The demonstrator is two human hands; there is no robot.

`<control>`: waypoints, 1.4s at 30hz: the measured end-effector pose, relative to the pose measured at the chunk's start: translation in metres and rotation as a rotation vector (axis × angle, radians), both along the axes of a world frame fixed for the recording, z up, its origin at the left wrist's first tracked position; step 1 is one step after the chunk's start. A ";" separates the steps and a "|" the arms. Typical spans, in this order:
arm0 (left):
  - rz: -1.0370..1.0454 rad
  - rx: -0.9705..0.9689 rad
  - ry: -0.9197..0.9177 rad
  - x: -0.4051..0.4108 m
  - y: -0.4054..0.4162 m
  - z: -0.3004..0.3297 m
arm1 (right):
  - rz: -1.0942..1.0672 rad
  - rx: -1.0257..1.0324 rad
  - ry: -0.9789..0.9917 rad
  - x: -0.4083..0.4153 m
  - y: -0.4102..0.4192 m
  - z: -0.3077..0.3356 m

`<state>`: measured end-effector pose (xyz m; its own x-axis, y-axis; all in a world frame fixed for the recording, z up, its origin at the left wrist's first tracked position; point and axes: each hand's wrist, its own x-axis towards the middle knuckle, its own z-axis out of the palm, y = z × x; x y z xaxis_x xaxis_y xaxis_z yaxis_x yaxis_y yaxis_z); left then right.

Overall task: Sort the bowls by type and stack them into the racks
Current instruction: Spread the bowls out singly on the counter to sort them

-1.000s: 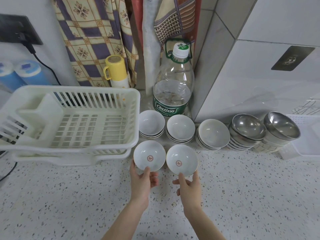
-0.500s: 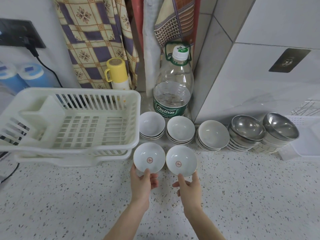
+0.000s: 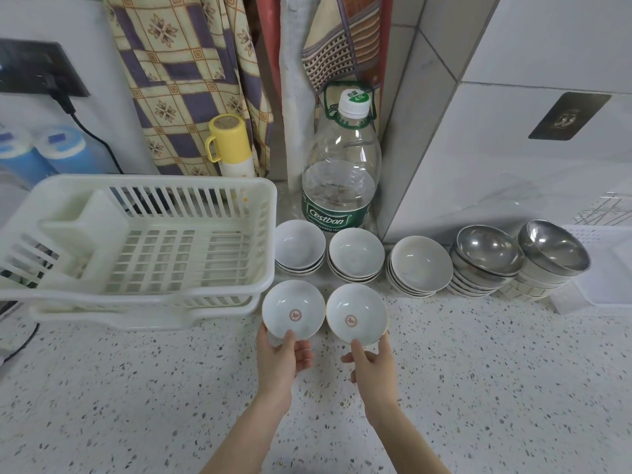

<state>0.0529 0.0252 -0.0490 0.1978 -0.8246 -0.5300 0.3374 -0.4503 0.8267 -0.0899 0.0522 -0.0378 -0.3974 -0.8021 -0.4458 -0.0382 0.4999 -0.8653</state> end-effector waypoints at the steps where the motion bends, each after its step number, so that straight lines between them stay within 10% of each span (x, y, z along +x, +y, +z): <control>1: -0.004 0.000 -0.007 0.000 0.000 0.000 | 0.006 0.000 0.001 -0.001 0.000 0.000; 22: -0.109 0.137 -0.234 0.028 0.023 0.013 | -0.204 0.007 0.197 -0.031 -0.004 0.011; 42: -0.071 0.202 -0.192 -0.024 -0.115 0.036 | 0.094 0.137 0.305 -0.036 -0.127 0.029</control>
